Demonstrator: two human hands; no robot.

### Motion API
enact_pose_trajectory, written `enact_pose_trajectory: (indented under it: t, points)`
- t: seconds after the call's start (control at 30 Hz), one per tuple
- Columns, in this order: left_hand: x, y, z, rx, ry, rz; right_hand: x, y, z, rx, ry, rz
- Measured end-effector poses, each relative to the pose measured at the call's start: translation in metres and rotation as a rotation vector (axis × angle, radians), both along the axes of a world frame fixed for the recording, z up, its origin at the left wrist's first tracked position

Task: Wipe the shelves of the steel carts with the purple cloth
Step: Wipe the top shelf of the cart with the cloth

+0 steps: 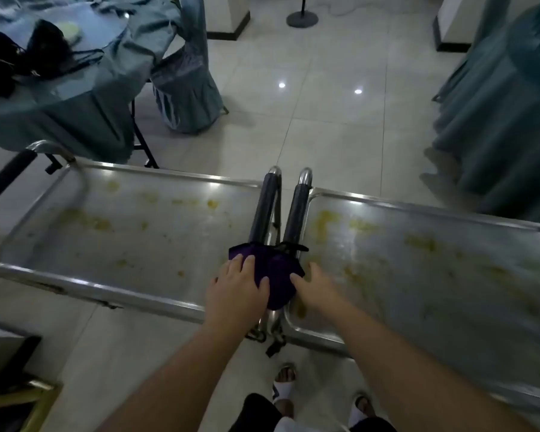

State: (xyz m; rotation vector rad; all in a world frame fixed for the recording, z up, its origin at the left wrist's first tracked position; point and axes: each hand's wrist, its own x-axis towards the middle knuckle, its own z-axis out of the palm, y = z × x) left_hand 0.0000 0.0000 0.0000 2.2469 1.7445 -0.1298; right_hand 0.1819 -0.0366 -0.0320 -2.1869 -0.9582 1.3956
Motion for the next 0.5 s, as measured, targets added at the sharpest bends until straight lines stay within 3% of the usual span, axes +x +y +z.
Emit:
enact_pose_trajectory:
  t: [0.13,0.3,0.5]
  points:
    - [-0.016,0.012,-0.010,0.026,-0.016,-0.039,-0.013,0.015,-0.008,-0.067,0.253,-0.271]
    - [-0.023,0.019,-0.011,0.023,-0.010,-0.092,-0.020,0.019,-0.018,0.018,0.373,-0.472]
    - [-0.015,0.027,-0.006,0.051,-0.025,-0.143,-0.015,0.016,-0.014,0.079,0.291,-0.485]
